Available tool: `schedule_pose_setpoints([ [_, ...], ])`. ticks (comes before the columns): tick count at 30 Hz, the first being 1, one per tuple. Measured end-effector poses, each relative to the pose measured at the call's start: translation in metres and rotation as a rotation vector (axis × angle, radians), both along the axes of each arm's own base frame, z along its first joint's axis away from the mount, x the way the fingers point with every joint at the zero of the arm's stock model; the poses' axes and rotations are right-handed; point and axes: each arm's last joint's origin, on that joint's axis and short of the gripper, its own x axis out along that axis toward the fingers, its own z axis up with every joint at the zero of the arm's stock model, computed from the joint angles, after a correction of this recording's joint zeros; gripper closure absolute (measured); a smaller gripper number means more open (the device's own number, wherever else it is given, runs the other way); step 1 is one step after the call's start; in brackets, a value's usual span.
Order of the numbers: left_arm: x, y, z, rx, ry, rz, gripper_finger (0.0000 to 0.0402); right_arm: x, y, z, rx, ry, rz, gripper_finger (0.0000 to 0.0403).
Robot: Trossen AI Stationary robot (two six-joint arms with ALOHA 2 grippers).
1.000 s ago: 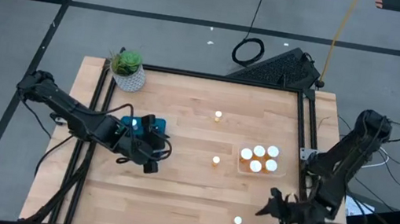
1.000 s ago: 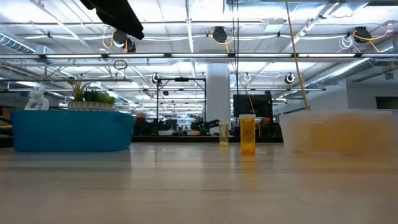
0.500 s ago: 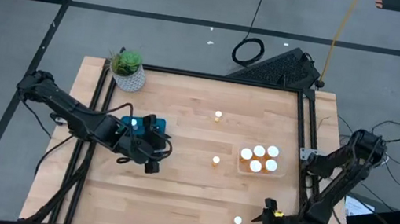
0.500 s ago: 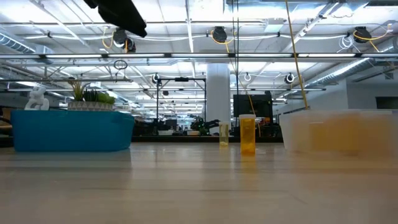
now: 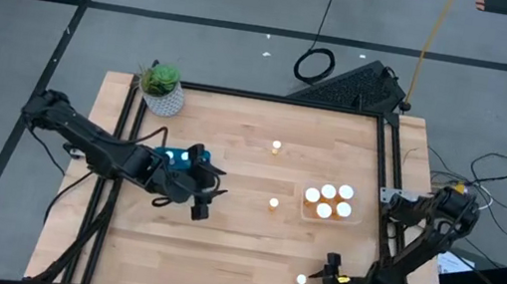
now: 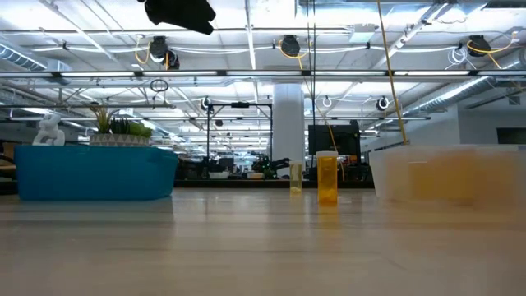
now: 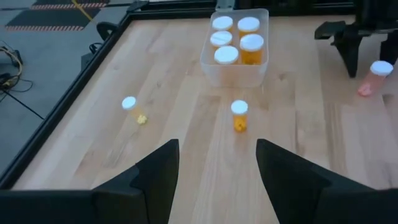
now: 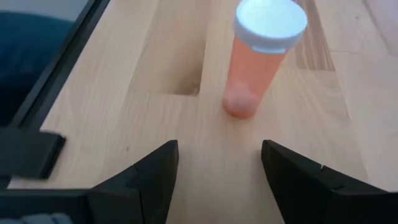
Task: Pick and place medicine bottles into bin by pill shape (circle, oval)
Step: Put the small red pill bottle into the blue bin
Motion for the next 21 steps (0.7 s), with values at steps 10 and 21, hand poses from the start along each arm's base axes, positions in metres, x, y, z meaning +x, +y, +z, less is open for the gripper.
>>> schedule_pose_setpoints([
  [10, 0.015, 0.004, -0.013, 0.01, 0.038, -0.046, 0.0183, 0.009, -0.006, -0.019, 0.122, -0.124, -0.085, 0.02],
  [21, 0.017, 0.006, -0.015, 0.004, 0.054, -0.052, 0.0183, 0.026, -0.01, -0.032, 0.096, -0.193, -0.065, 0.0242],
])
